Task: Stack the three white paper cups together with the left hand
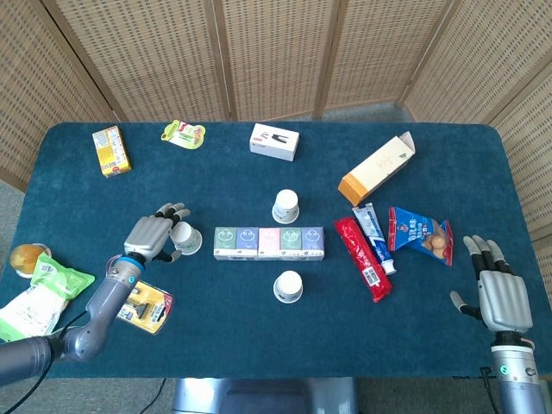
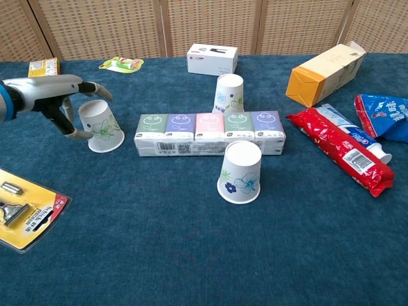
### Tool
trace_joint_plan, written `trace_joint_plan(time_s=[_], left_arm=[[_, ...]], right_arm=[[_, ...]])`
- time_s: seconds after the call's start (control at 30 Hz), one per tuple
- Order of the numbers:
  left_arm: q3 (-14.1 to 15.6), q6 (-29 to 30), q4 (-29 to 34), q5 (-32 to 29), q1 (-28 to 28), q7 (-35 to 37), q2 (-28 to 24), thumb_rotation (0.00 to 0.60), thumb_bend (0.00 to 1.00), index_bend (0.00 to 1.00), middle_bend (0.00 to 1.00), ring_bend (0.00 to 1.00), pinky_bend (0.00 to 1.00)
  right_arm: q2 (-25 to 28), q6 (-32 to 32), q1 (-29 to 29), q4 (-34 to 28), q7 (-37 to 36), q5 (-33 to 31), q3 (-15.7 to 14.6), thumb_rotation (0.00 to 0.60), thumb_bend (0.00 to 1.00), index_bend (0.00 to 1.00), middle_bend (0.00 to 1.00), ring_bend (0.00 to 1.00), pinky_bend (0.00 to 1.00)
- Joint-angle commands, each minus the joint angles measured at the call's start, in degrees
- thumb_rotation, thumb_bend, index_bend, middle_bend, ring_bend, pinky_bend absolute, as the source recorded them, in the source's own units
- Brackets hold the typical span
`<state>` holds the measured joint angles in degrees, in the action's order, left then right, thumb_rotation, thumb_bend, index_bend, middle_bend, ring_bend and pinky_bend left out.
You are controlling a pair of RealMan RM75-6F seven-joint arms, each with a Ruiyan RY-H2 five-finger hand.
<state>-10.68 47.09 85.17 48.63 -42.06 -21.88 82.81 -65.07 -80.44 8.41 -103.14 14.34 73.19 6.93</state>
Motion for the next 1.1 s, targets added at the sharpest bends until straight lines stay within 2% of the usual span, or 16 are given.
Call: trace_joint_plan(time_s=[0.03,0.17,0.3,0.87,1.1], left_arm=[[0.18,-0.30,-0.94,-0.12,-0.89,0.25,1.01,0.600,0.35,0.18,0.16,0.17,0.45],[0.43,-0.03,-1.08,-0.09,-1.26,0.65,1.24,0.600,0.35,0.24,0.26,0.28,0.53],[0.94,-0.36,-1.29,-0.60,-1.57,0.96,1.09,0.600,0.35,0.28,0.30,0.34,0.58],[1.73,1.10,-0.49,0.43,-1.47,3.14,-0.52,0.600,0.35,0.32,0.34,0.38,0.62],[1.83,2.63,2.95,2.12,-0.97,3.65,-3.12,0.600,0.35,0.32,0.34,0.38,0.62]], right_arm=[[0.04,-0.22,-0.04,-0.16,-0.07,0.36,-0.03,0.600,0.28,0.00,0.08,0.00,0.30],[0.15,-0.53,-0.29,-0.27,-0.18,0.46,-0.12,0.600,0.28,0.00,0.08,0.00,0.30],[0.34,-0.78,-0.62,-0.37,-0.54,0.37,-0.20,0.600,0.28,0.00,0.08,0.00,0.30],[0.26,-0.89,-0.87,-0.50,-0.83,0.74,-0.34,0.600,0.28,0.00,0.08,0.00,0.30],[0.40,-1.01,-0.98,-0.70,-0.61,0.71,-0.31,0.600,0.28,0.00,0.08,0.00,0.30]])
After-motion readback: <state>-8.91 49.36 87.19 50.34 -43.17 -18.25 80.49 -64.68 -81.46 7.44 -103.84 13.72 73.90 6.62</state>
